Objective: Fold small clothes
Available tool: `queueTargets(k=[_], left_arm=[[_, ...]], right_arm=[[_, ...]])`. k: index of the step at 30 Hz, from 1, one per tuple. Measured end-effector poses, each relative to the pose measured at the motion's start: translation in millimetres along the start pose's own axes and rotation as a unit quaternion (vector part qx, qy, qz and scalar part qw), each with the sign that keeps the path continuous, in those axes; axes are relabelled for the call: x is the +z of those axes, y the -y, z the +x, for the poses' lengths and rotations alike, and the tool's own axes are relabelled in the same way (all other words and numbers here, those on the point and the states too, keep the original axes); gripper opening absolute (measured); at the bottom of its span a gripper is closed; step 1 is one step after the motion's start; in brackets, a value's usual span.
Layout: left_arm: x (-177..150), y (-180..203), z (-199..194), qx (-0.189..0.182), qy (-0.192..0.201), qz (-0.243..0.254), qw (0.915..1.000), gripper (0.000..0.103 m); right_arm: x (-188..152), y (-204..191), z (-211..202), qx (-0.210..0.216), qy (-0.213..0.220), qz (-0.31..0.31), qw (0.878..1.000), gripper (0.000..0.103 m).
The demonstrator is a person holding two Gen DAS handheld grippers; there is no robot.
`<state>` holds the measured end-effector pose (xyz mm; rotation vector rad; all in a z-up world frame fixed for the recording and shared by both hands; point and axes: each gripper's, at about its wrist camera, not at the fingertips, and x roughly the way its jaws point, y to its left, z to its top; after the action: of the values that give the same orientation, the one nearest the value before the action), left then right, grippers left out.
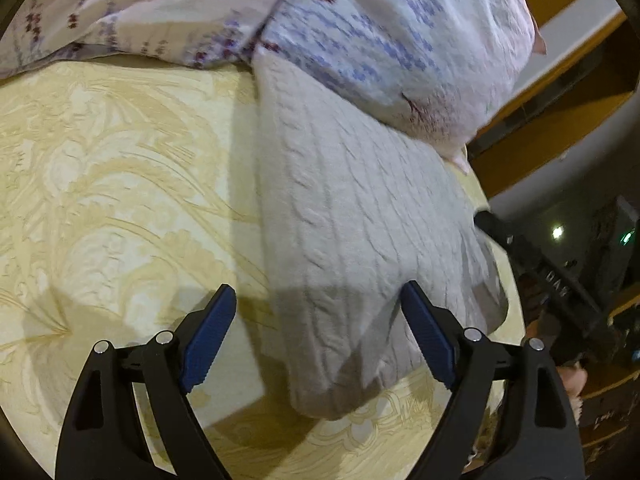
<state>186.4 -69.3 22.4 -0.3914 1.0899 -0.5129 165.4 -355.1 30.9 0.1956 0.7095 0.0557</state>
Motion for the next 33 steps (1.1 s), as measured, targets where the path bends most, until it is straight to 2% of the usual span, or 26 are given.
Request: queueTargets(k=[4, 9, 14, 18, 22, 25, 27, 29, 31, 33], left_arm=[[7.8, -7.8, -1.0, -0.015, -0.003, -0.021, 0.9997, 0.086], [6.4, -9.2, 2.6, -0.020, 0.000, -0.020, 0.9996, 0.086], [4.4, -9.1, 1.8, -0.021, 0.004, -0.021, 0.9996, 0.086], [-1.9, -11.3, -0.8, -0.018, 0.004, -0.017, 0.9997, 0.084], [-12.5, -14.2, 0.7, 0.000, -0.005, -0.002, 1.0000, 0.079], [-18.4, -13.9, 0.1, 0.021, -0.005, 0.016, 0.9996, 0.076], [-21.3, -9.0, -1.3, 0.052, -0.006, 0.035, 0.9980, 0.075], [-24.6, -3.2, -0.7, 0.084, -0.005, 0.058, 0.9948, 0.075], [-25.3, 2.7, 1.5, 0.100, -0.006, 0.076, 0.9921, 0.076], [-22.3, 3.9, -2.1, 0.085, -0.007, 0.077, 0.9934, 0.075]], right_arm=[[-5.6, 8.4, 1.6, 0.003, -0.011, 0.001, 1.000, 0.052], [-14.0, 12.9, 22.5, -0.007, -0.050, -0.004, 0.999, 0.053], [-12.5, 20.3, 4.6, 0.014, -0.030, 0.018, 0.999, 0.054], [-24.2, 21.9, -17.8, 0.032, -0.012, 0.018, 0.999, 0.054], [-39.7, 12.0, -27.3, 0.016, -0.008, -0.021, 1.000, 0.054], [-52.9, 6.8, -16.4, -0.015, -0.040, -0.051, 0.998, 0.054], [-62.2, 4.8, -7.9, -0.031, -0.057, -0.062, 0.996, 0.054], [-64.5, 4.6, -8.7, -0.032, -0.054, -0.062, 0.996, 0.054], [-62.7, 7.0, -8.5, -0.026, -0.059, -0.055, 0.996, 0.054], [-57.3, 12.1, -12.8, -0.009, -0.058, -0.039, 0.998, 0.058]])
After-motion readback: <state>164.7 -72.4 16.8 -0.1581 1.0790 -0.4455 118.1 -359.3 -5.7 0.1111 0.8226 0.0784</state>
